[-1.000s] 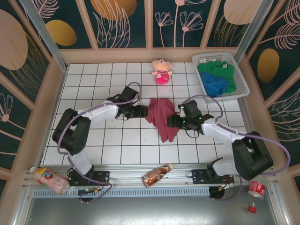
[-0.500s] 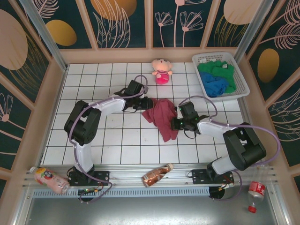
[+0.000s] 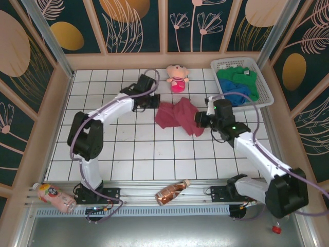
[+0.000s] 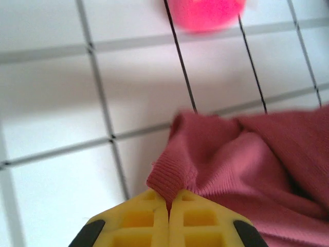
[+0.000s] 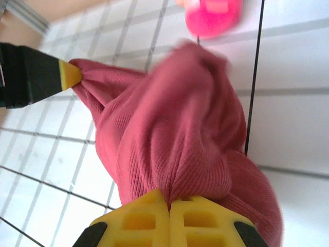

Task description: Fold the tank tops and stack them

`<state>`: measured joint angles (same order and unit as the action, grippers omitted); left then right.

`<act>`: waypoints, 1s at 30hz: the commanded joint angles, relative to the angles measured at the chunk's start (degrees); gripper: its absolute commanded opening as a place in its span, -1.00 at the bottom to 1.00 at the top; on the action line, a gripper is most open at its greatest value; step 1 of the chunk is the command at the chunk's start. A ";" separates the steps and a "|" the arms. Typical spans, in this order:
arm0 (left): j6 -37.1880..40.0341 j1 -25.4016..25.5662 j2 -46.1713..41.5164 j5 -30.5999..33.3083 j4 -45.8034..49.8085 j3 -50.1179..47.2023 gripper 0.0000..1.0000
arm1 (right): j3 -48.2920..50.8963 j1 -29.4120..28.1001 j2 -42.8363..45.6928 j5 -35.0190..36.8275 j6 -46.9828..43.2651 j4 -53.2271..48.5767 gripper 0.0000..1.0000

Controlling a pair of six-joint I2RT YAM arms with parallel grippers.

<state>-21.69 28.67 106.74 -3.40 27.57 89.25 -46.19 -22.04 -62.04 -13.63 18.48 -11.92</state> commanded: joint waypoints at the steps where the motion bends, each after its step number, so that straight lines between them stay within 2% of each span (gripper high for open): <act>1: 5.76 -2.59 -6.98 12.40 8.63 5.80 -1.00 | -6.00 1.26 3.55 -2.07 -0.60 -3.43 -1.00; 7: 8.17 -5.88 -13.52 22.33 15.13 14.74 -1.00 | -13.67 1.21 6.45 -6.49 3.09 0.05 -1.00; 13: 9.80 -5.85 -14.58 20.70 19.00 25.00 -1.00 | -16.56 -1.39 5.53 -10.39 9.79 6.44 -1.00; 15: 10.75 -5.81 -14.27 23.97 19.92 24.57 -1.00 | -15.42 -2.37 5.10 -9.73 10.64 6.91 -1.00; 17: 11.49 -6.14 -14.67 26.84 18.88 19.72 -1.00 | -12.76 -3.21 4.87 -9.49 11.73 6.24 -1.00; 19: 11.15 -6.43 -15.38 25.85 15.20 11.32 -1.00 | -6.45 -5.18 5.90 -9.12 12.89 6.99 -1.00; 23: 6.22 -6.43 -16.19 14.62 3.38 -5.28 -1.00 | 6.20 -8.50 7.79 -6.94 13.80 6.24 -1.00; 26: 2.59 -6.41 -12.69 8.24 -2.74 -13.94 -1.00 | 14.58 -8.72 7.29 -5.23 16.85 8.47 -1.00; 30: -1.43 -6.25 -9.44 4.53 -10.62 -21.16 -0.98 | 18.38 -8.72 3.27 -4.56 17.46 10.06 -1.00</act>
<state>-18.65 23.24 97.25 3.86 26.96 70.30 -28.42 -30.65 -57.52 -20.58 34.00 -4.54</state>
